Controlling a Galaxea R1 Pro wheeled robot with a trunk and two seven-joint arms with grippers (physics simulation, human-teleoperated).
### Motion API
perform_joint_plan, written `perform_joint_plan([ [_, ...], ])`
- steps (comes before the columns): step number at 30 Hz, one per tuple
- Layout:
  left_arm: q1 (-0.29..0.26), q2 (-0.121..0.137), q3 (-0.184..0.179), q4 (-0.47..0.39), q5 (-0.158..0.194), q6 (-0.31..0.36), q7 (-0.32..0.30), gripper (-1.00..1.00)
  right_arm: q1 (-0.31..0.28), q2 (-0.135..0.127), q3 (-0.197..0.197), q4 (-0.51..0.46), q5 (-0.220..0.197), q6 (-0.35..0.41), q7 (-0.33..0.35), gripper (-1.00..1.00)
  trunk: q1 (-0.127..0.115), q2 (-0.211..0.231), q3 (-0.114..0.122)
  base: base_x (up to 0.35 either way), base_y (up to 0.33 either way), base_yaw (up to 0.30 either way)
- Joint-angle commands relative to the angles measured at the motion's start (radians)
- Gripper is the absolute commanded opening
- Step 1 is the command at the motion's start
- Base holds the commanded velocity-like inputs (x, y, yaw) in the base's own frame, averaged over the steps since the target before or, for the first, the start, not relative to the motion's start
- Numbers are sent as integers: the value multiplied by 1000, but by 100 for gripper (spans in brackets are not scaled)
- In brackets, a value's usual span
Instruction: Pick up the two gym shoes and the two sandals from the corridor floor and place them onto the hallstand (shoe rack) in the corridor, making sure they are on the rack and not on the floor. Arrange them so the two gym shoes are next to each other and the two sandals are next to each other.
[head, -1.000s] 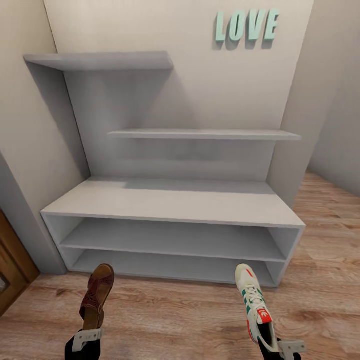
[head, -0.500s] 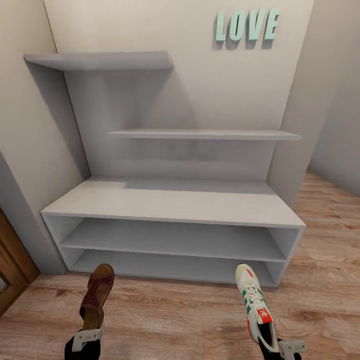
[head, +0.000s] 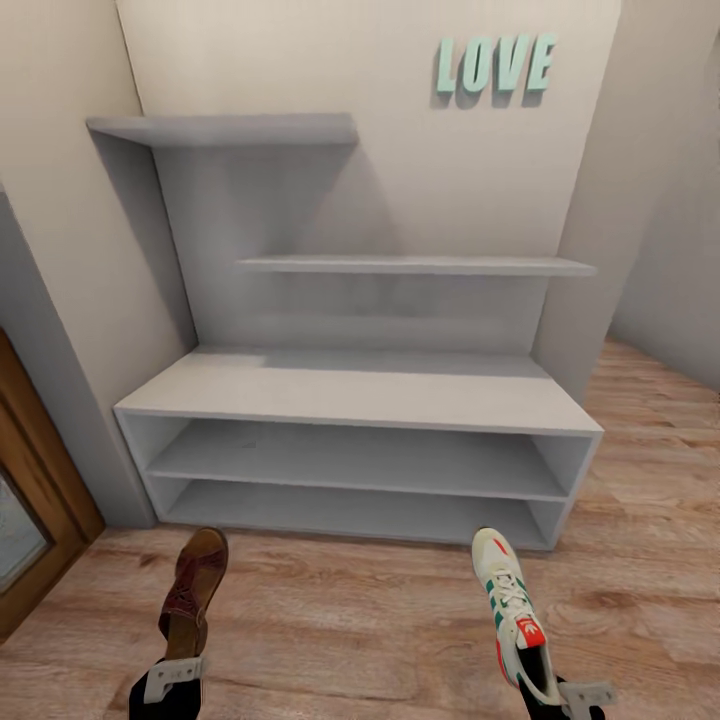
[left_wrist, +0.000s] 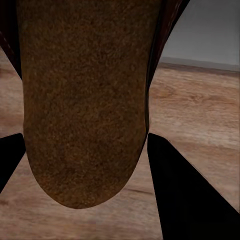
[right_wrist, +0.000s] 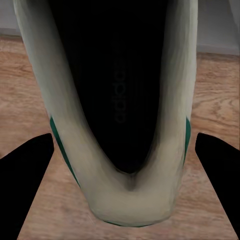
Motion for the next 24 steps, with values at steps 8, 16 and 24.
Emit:
perform_joint_plan([
  [8,-2,2,-5,-1,4,3,-3,-100,-1,-4,-10,0,9,-4,5,-100,-1,0,-1,-62,21,0],
  [16,-33,6,-9,-1,-5,120,-6,-100,-1,-18,-147,-1,8,-4,3,-100,-1,0,-1,-5,2,0],
  [24,-240,1,-16,-10,-9,414,-21,-100,-1,-78,-485,-9,9,2,4,-100,-1,0,-1,0,0,0],
])
